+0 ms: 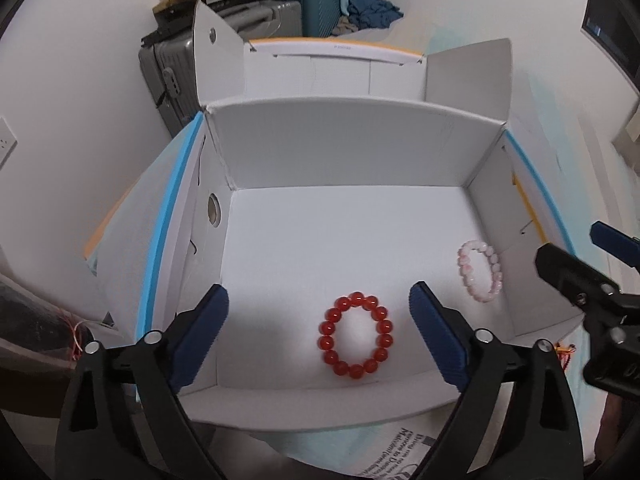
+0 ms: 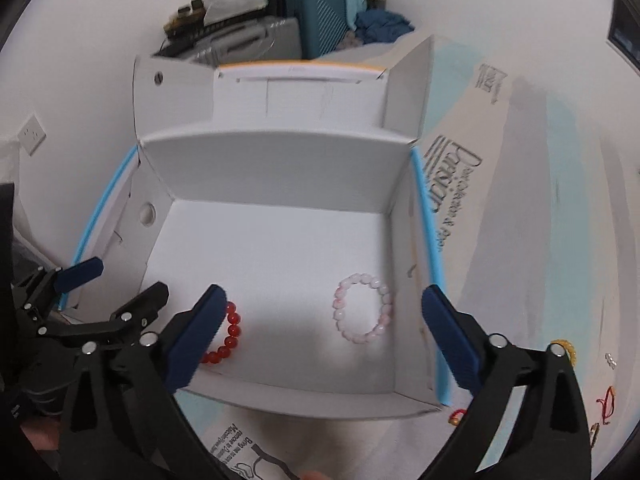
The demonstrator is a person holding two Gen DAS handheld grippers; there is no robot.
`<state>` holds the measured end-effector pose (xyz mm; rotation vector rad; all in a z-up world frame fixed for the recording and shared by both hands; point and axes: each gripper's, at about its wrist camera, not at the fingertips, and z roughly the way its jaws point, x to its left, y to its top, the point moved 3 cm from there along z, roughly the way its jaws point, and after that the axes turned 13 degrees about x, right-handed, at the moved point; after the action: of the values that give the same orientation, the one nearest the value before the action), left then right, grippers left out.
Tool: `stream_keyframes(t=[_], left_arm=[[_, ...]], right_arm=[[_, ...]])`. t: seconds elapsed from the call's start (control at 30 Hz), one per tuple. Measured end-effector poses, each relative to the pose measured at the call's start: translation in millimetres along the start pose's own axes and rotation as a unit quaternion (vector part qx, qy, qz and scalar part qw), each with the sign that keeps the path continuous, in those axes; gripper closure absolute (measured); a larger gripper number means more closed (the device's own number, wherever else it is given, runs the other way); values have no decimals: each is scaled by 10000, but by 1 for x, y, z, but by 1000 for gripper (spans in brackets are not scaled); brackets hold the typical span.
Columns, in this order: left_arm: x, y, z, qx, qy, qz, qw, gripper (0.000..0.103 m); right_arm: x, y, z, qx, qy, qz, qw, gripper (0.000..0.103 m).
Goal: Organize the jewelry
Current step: 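Move both tools back over the remaining bracelets on the bed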
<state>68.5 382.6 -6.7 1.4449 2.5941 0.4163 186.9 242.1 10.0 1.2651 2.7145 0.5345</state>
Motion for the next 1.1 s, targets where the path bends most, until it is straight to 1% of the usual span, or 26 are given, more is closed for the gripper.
stream_keyframes(t=[0.1, 0.27, 0.47, 0.57, 0.67, 0.93, 1.1], left_arm=[[-10, -3, -14, -126, -41, 42, 9999, 6], [-32, -8, -37, -335, -80, 217, 9992, 6], [-66, -16, -61, -514, -196, 405, 9977, 6], [-86, -21, -69, -564, -273, 526, 9966, 6], [-116, -29, -75, -539, -546, 710, 9945, 6], [-185, -46, -95, -697, -801, 1189, 9872, 6], [-224, -57, -106, -766, -923, 1443, 9822, 6]], right_arm=[[-11, -4, -19, -178, -68, 57, 9998, 8], [-35, -16, -49, -480, -134, 284, 9984, 8], [-68, -34, -81, -733, -277, 536, 9955, 8], [-88, -45, -95, -845, -355, 697, 9933, 8], [-111, -59, -109, -924, -469, 854, 9909, 7], [-183, -105, -148, -1065, -808, 1313, 9823, 7], [-215, -133, -162, -1106, -965, 1514, 9775, 7]])
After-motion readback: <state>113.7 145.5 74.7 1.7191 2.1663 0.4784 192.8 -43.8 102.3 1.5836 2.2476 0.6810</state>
